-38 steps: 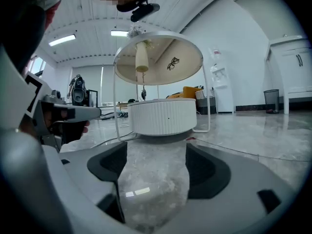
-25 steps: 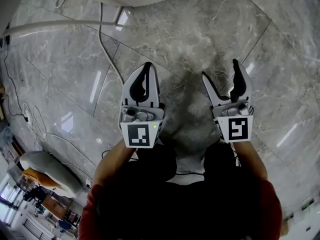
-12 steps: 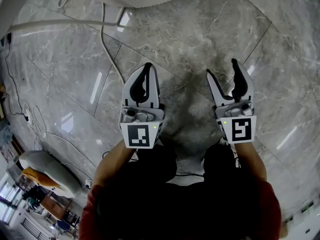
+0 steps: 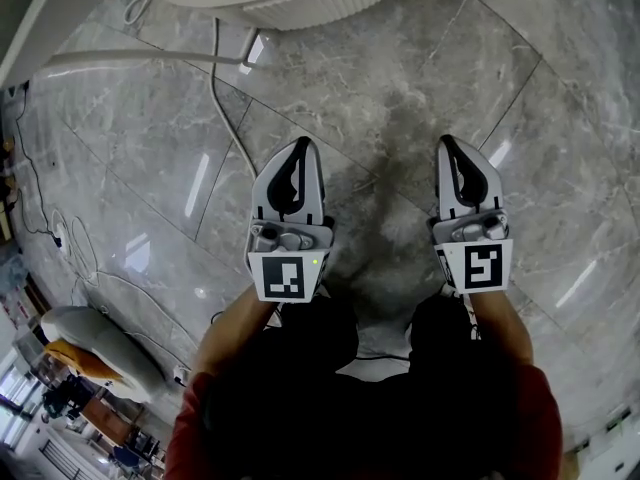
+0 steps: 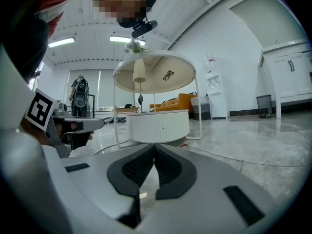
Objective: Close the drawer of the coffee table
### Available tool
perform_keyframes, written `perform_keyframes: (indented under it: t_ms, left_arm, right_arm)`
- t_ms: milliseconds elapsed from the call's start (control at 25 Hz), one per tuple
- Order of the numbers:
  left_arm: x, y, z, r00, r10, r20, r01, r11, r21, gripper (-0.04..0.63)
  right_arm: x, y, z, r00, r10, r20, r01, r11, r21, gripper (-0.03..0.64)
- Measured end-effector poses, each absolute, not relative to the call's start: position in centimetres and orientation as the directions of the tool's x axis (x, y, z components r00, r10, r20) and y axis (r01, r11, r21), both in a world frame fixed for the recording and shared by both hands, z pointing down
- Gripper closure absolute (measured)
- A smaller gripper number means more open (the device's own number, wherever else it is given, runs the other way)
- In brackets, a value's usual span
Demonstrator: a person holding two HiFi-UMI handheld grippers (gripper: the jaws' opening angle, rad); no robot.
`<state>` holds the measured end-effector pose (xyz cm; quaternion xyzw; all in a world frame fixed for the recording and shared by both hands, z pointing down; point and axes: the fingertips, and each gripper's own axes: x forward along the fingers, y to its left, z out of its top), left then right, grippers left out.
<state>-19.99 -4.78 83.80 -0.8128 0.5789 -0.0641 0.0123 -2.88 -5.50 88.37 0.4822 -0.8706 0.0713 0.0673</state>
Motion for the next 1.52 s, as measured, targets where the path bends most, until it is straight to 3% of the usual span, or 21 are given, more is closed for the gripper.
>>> perform_keyframes:
  t_ms: [160, 320, 880, 1120, 1520]
  left_arm:
    - [-19.1, -5.7, 80.3, 0.375, -0.926, 0.051, -0.909, -0.378, -0.175, 0.586]
    - [-19.1, -6.2, 72.1, 0.390, -0.920, 0.042, -0.899, -0.390, -0.200, 0.586]
    - [-20.1, -3.0, 28.0, 0.203, -0.968, 0.149, -0.970, -0.219, -0.103, 0.586]
    - [-20.1, -2.4, 10.9, 0.073, -0.994, 0.078, -0.997, -0.073, -0.007, 0.586]
    - [-19.3, -2.2, -2.3, 0.164, -0.986, -0.010, -0.983, -0.162, -0.086, 0.586]
  right_arm:
    - [-3.0, -6.2, 85.1, -0.517, -0.840, 0.162, -0.853, 0.522, -0.017, 0.594]
    - [-2.4, -6.6, 76.2, -0.499, -0.854, 0.148, -0.863, 0.505, 0.009, 0.594]
    - [2.7, -6.1, 30.6, -0.385, -0.901, 0.199, -0.922, 0.384, -0.044, 0.594]
    - [5.0, -5.9, 13.7, -0.332, -0.930, 0.156, -0.942, 0.320, -0.099, 0.594]
    - [4.6, -6.3, -2.1, -0.377, -0.926, -0.007, -0.924, 0.376, -0.070, 0.594]
